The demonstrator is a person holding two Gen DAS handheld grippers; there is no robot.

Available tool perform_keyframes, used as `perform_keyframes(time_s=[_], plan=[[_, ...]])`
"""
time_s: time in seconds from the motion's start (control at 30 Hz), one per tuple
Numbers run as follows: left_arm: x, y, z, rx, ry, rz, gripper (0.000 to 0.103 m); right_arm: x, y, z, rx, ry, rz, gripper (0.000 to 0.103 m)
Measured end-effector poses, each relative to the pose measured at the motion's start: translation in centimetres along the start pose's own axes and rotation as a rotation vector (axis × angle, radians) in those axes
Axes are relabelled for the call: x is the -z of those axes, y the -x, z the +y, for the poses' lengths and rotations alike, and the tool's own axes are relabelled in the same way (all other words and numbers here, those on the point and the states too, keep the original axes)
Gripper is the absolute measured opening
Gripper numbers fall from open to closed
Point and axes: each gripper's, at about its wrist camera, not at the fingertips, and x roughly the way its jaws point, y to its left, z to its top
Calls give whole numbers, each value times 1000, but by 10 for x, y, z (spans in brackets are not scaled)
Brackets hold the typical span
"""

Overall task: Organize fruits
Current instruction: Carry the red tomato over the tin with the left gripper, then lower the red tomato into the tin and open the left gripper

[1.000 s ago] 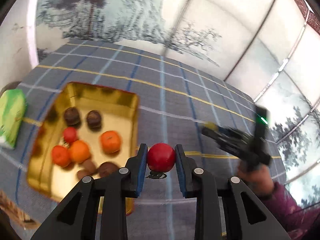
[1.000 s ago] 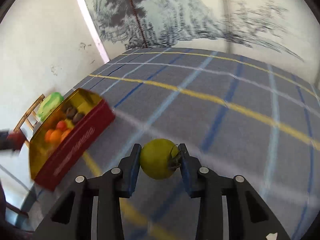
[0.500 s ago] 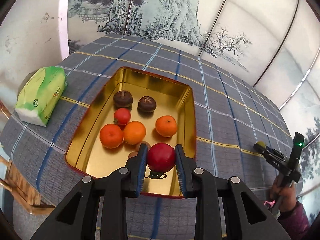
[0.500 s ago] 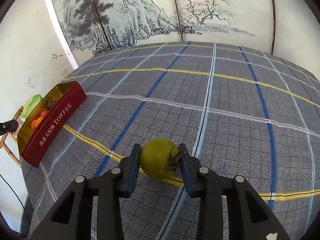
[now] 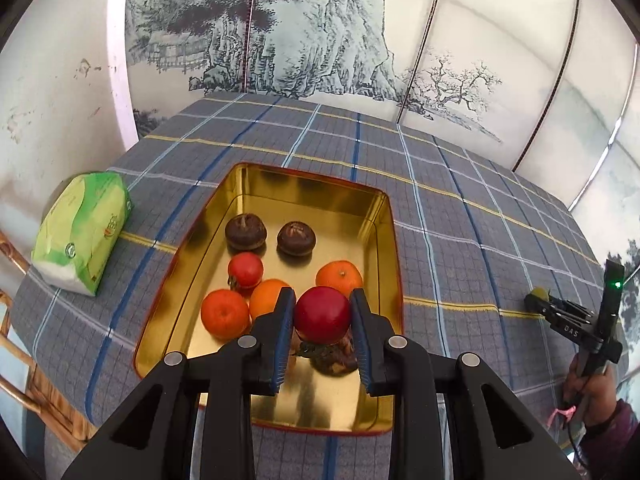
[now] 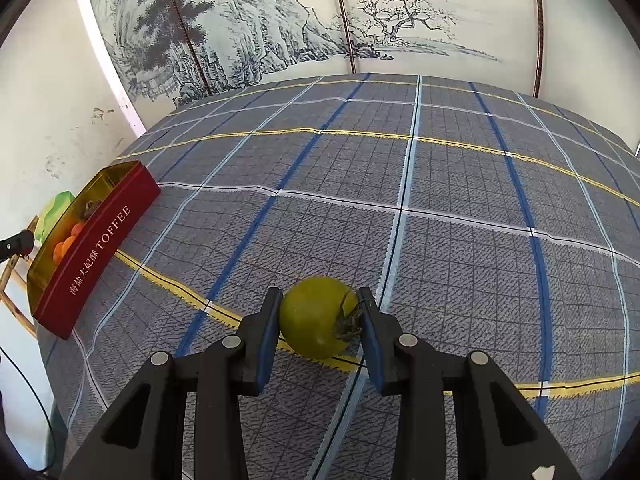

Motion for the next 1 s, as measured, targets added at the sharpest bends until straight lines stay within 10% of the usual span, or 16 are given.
perform_keyframes(time_s=[1.0], plan=[[-37, -61, -1, -101, -114, 26, 29, 0, -2, 1, 4, 3, 11, 35]])
